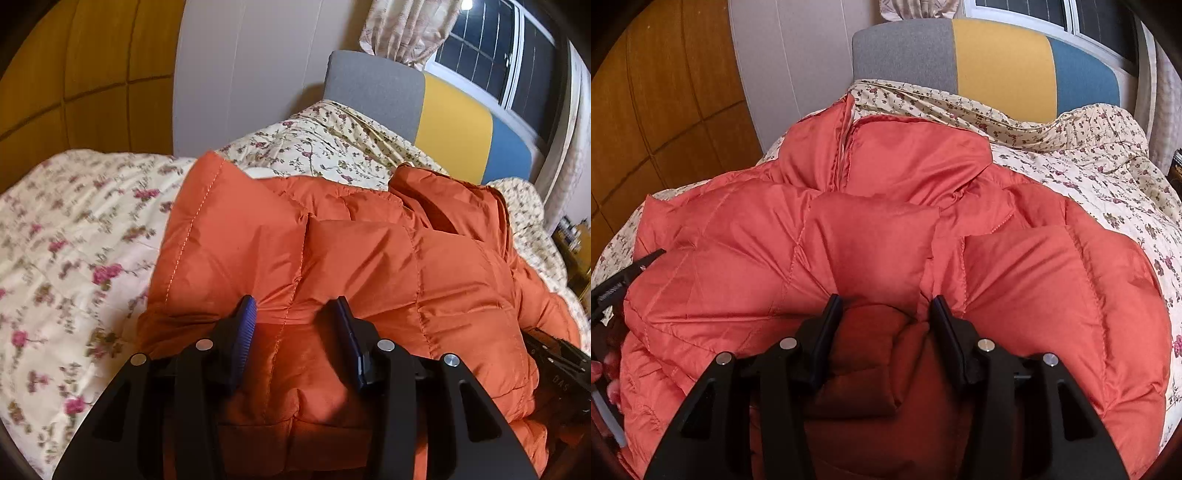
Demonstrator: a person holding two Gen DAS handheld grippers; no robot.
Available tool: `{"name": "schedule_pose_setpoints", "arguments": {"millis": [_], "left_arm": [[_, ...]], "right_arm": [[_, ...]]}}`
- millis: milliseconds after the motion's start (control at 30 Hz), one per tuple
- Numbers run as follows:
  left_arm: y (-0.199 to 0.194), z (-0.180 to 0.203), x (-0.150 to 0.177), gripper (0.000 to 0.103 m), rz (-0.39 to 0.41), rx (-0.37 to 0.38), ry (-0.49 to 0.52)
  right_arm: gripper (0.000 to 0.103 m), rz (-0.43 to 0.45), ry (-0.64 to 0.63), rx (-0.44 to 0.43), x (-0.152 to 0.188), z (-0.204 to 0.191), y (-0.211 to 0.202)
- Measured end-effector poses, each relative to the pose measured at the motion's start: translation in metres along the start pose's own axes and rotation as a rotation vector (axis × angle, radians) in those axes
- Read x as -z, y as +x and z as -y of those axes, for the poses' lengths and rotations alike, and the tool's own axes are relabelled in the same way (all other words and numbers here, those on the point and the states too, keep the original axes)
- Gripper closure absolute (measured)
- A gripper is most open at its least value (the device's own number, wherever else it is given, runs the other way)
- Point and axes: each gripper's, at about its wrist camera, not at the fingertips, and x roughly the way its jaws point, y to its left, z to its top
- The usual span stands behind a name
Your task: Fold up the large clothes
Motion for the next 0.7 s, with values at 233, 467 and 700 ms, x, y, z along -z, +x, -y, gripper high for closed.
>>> {"name": "schedule_pose_setpoints", "arguments": {"millis": [233,467,700], "left_arm": [[-0.002,-0.001,-0.030,0.020,0.069,-0.146,0.064],[0.058,-0.051,-0.034,0.008,-0.132,-0.056,-0.132],[0.049,-0.046,-0.030,0.007,-0.102,-0.075,-0.124]], "right_arm": [[0.053,0.009,-0.009,0.016,0.004,-0.007,0.001],[0.052,0.013,-0.018,0.024,0.005,-0.010,0.001],[0.051,0.015,-0.019,0.030,0.007,-0.013,0.000]]}}
